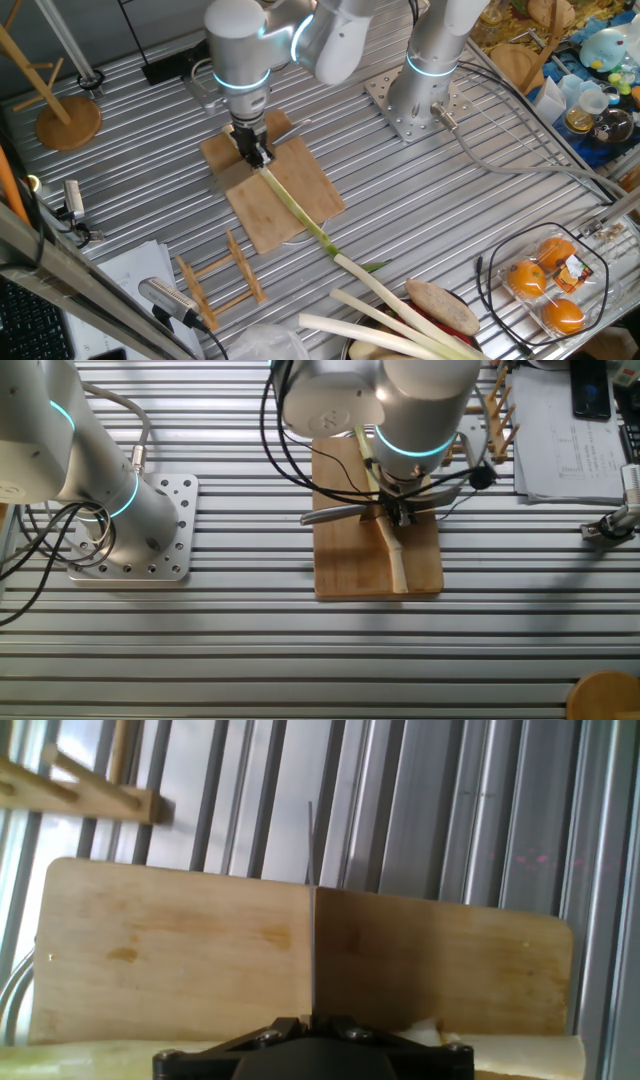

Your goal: Chop the scallions

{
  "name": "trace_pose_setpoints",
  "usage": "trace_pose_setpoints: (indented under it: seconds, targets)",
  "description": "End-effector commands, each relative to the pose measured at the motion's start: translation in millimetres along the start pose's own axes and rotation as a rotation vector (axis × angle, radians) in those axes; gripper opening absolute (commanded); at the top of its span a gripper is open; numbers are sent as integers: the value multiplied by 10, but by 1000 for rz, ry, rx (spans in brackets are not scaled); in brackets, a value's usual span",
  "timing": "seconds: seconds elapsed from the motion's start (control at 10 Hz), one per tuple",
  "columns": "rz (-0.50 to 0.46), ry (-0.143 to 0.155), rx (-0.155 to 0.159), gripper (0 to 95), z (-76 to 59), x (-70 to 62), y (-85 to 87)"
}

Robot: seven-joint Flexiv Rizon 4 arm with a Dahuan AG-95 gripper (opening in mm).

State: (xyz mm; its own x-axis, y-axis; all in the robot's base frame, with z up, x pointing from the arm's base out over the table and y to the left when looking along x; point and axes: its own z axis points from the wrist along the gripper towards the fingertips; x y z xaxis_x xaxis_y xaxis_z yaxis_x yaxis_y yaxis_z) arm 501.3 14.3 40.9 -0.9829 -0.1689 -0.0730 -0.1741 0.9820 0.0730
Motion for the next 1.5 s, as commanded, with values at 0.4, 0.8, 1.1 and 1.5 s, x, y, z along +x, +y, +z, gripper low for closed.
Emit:
trace_pose_setpoints:
  seconds: [0.4,0.8,1.1,1.5]
  targets:
    - [15,2,3,0,-41,-205,-32]
    - [12,4,0,0,-64,-293,-33]
    - [30,31,-6,0,-119,-313,-17]
    - [71,58,-4,0,-339,-276,72]
